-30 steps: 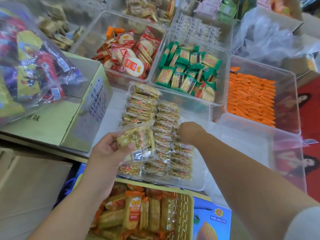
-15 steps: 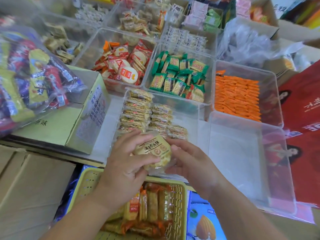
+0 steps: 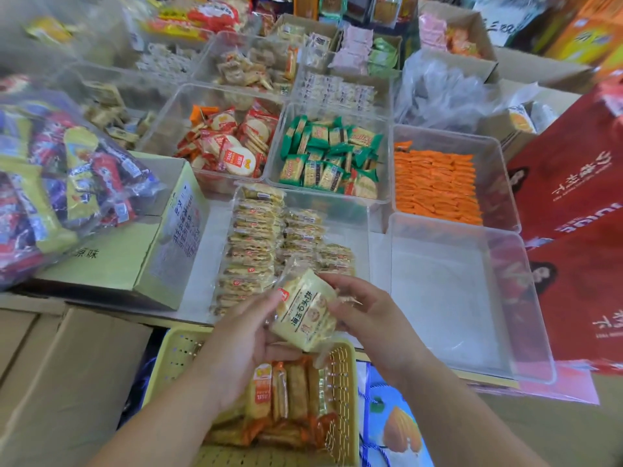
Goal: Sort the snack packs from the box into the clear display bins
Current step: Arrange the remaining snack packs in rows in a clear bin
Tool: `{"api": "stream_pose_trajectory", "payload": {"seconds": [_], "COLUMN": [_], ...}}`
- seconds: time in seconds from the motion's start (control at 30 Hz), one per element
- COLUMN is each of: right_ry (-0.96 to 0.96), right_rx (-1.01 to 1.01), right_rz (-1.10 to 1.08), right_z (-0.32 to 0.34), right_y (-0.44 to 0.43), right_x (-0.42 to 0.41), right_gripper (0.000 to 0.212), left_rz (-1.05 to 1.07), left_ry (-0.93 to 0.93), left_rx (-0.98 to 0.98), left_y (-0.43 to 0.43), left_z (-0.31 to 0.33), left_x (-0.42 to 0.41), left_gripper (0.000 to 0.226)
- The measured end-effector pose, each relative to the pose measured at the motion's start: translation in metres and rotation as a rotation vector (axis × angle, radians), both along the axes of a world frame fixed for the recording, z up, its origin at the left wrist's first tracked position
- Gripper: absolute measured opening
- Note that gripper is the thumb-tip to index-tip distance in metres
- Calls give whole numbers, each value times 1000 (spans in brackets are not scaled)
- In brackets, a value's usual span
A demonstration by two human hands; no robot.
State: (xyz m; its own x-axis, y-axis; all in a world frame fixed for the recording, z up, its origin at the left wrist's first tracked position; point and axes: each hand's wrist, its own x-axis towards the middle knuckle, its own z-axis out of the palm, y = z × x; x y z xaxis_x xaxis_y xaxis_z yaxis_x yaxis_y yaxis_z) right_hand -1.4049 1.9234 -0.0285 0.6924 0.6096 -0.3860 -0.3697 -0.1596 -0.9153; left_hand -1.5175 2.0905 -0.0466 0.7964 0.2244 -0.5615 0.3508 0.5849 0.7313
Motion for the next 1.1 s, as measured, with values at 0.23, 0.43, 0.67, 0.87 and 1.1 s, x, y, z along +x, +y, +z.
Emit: {"api": "stream_pose_trajectory", "payload": {"seconds": [0.23, 0.43, 0.67, 0.87, 1.1], "right_ry": [-6, 82, -986, -1438, -1290], "right_rx": [-177, -167, -731, -1190, -1249], "right_rz": [-172, -210, 97, 732, 819], "right_z": [-1, -9, -23, -40, -88], "right_y": [16, 31, 38, 67, 92], "right_x": [-29, -16, 93, 154, 169], "right_gripper": [51, 21, 28, 46, 35], "left_rz": [-69, -526, -397, -445, -391], "left_ry": [-119, -152, 213, 242, 164], "left_rx": [779, 1084, 1459, 1427, 1410], "left_y": [-16, -15, 45, 61, 73], "left_z": [12, 3, -24, -41, -45], "left_x": [1, 1, 14, 9, -14], "left_gripper": [33, 81, 82, 70, 64]}}
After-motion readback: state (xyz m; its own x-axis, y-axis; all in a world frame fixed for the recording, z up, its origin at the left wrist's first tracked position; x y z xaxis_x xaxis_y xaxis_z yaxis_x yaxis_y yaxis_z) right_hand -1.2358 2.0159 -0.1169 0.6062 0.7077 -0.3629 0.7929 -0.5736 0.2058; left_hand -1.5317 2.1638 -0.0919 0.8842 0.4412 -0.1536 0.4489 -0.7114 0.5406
